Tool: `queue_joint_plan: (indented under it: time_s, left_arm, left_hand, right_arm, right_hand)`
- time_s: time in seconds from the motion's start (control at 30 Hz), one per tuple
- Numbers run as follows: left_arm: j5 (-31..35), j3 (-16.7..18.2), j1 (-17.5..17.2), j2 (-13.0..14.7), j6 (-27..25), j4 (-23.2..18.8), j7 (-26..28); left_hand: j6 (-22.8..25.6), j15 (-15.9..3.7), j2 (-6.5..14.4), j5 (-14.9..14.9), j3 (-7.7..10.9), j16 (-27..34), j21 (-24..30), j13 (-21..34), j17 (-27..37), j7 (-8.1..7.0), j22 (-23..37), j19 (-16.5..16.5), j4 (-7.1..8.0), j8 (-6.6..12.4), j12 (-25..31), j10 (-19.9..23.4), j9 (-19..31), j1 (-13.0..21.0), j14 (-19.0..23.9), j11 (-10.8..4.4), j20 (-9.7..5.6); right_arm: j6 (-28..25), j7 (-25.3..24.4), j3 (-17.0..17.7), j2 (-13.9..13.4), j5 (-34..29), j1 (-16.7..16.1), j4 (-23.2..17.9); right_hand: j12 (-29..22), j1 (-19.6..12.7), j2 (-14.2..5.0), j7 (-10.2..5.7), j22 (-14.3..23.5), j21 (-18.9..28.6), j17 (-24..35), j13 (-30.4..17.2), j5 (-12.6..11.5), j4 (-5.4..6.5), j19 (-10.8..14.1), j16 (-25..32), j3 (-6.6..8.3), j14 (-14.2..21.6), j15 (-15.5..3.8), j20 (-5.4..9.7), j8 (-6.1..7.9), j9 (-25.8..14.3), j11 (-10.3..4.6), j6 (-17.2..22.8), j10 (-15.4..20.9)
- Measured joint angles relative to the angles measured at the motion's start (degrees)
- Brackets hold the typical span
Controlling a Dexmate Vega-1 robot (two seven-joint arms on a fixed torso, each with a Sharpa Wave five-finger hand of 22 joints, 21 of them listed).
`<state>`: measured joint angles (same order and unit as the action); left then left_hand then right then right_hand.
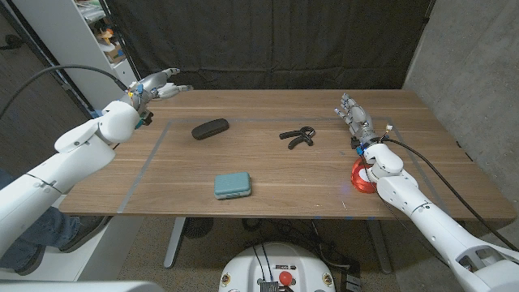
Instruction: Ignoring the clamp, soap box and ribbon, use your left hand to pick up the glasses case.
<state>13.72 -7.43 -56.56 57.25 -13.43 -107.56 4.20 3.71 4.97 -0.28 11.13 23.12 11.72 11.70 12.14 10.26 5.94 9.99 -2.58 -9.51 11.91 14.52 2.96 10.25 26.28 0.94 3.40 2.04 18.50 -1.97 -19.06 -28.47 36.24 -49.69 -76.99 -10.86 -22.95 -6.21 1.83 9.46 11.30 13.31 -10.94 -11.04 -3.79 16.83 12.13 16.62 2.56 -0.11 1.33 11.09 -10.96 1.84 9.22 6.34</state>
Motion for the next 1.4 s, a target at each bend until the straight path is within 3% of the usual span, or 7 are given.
queue_joint_plan:
  time_s: [0.57, 1.13, 1.4]
  left_arm:
    - [1.33, -2.35, 3.25, 0.93, -1.53, 0.95, -2.83]
    - [2.04, -5.45, 6.55, 1.70, -7.04, 0.97, -6.85]
    - [2.03, -6.82, 8.01, 1.87, -7.85, 1.30, -7.57]
  left_hand:
    - [1.86, 0.12, -2.43, 0.34, -1.02, 0.39, 0.39, 0.54, 0.00, 0.42, 0.00, 2.30, -0.04, 0.45, 0.76, 2.02, 0.29, 0.58, 1.92, -0.02, 1.08]
    - [2.36, 0.51, -4.41, 0.88, -2.06, 0.39, 0.60, 0.79, 0.29, 0.92, 0.00, 4.00, 0.20, 0.45, 0.78, 2.74, 0.29, 0.42, 2.98, 0.70, 2.78]
    - [2.56, 0.59, -5.24, 1.17, -2.66, 0.39, 0.60, 0.79, 0.29, 0.70, 0.00, 4.30, 0.34, 0.45, 1.17, 3.15, 0.28, 0.64, 3.49, 0.28, 3.08]
  right_arm:
    - [-0.44, -0.08, -0.21, 0.06, -0.06, 0.29, -0.04]
    - [-0.34, 0.11, -0.28, 0.48, -0.04, 0.52, 0.66]
    - [-0.17, 0.47, -0.29, 0.48, 0.18, 0.55, 0.88]
  right_hand:
    - [0.00, 0.00, 0.00, 0.00, 0.00, 0.00, 0.01, 0.00, 0.00, 0.00, 0.00, 0.00, 0.00, 0.22, 0.22, 0.00, 0.00, 0.00, 0.00, 0.00, 0.00]
    - [0.00, 0.00, 0.00, -0.31, 0.00, 0.00, 0.01, 0.00, 0.00, 0.00, 0.00, 0.00, 0.00, 0.53, -0.10, 0.00, 0.00, 0.00, 0.00, -0.32, 0.00]
    - [0.00, 0.01, -0.01, -0.31, 0.00, 0.00, 0.01, 0.00, 0.00, -0.17, 0.00, 0.00, -0.17, 0.52, -0.10, 0.00, 0.00, 0.00, 0.00, -0.32, 0.00]
